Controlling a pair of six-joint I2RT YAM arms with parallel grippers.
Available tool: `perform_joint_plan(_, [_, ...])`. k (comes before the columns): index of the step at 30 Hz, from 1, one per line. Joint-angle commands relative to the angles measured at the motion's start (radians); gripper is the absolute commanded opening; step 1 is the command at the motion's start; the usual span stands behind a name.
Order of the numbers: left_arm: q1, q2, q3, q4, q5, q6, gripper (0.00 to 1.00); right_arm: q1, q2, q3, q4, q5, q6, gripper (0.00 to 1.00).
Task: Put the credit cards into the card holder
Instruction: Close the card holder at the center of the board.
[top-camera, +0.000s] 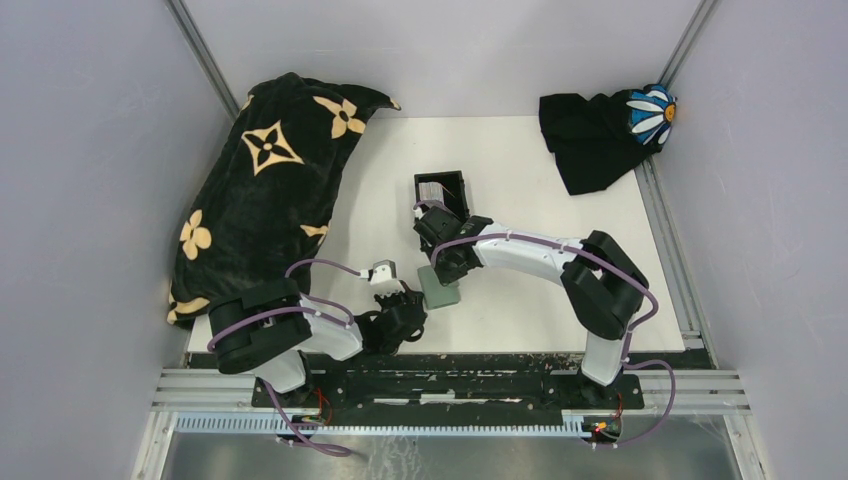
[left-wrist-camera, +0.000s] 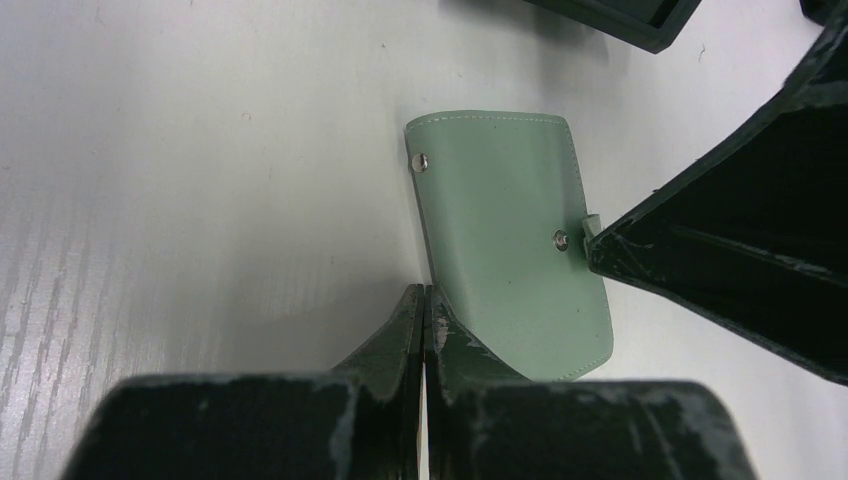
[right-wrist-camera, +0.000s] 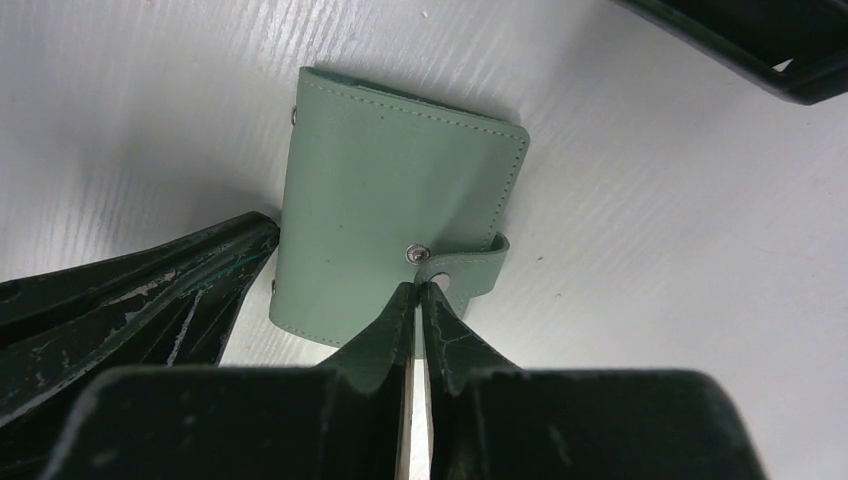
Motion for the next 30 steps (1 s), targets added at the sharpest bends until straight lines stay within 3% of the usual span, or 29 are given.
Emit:
perform_joint_plan(1, [-0.01, 0.032, 0.0, -0.076, 0.014, -0.016, 0.03, 0.01, 0.021, 0.029, 0.025, -0.01, 0.013, 0.09])
perform_joint_plan(30, [-0.016, 0.037, 0.002, -0.076, 0.017, -0.013, 0.03, 0.011, 0.057, 0.063, 0.034, 0.01, 0.012, 0.08])
